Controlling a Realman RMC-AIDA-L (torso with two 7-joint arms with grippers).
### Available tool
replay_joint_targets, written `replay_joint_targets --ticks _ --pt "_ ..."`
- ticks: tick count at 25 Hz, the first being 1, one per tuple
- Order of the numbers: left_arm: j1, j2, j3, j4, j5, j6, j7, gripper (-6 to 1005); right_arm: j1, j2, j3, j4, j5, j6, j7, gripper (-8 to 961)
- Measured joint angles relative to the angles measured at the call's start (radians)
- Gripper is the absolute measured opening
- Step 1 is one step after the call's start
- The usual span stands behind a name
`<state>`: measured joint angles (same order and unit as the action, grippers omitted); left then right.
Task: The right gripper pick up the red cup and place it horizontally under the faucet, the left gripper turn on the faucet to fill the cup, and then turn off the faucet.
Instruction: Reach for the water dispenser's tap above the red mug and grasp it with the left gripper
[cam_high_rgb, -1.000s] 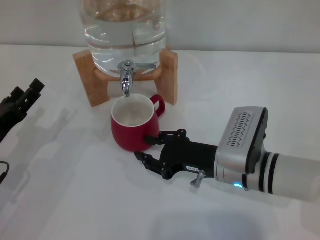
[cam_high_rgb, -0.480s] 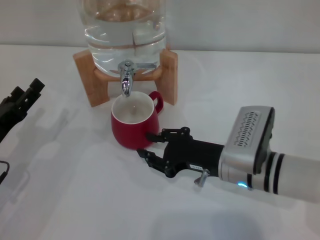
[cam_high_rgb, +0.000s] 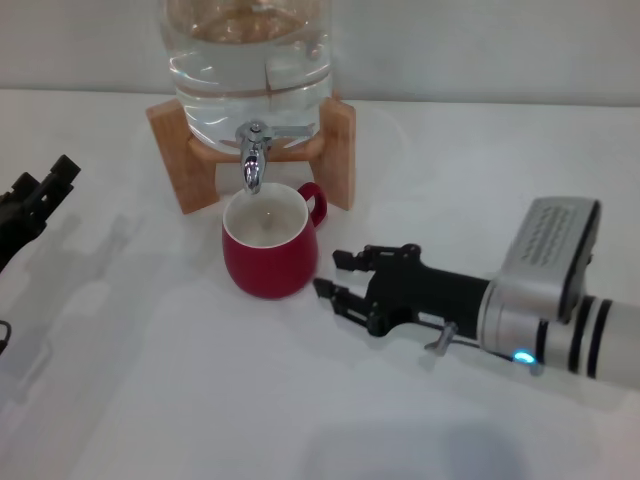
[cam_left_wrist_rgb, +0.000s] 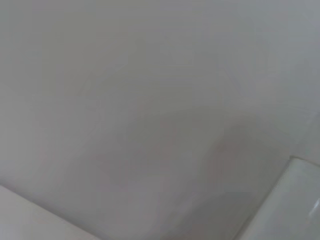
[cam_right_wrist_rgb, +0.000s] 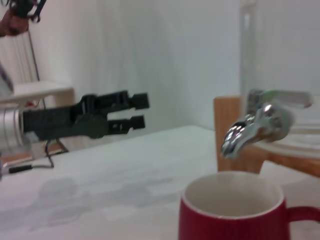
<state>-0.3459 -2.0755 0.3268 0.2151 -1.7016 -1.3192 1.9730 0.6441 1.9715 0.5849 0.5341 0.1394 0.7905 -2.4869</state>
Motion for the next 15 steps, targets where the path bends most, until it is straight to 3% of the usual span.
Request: replay_joint_targets --ticks 12,15 --pt "0.0 0.0 0.0 0.002 -0.001 0.009 -0.001 831 -0.035 -0.075 0.134 -0.014 -0.002 0.074 0.064 394" --pt "-0.001 0.0 0.0 0.003 -0.001 0.009 -0.002 831 -0.048 -0.082 0.17 -0.016 -0.009 0.08 0.067 394"
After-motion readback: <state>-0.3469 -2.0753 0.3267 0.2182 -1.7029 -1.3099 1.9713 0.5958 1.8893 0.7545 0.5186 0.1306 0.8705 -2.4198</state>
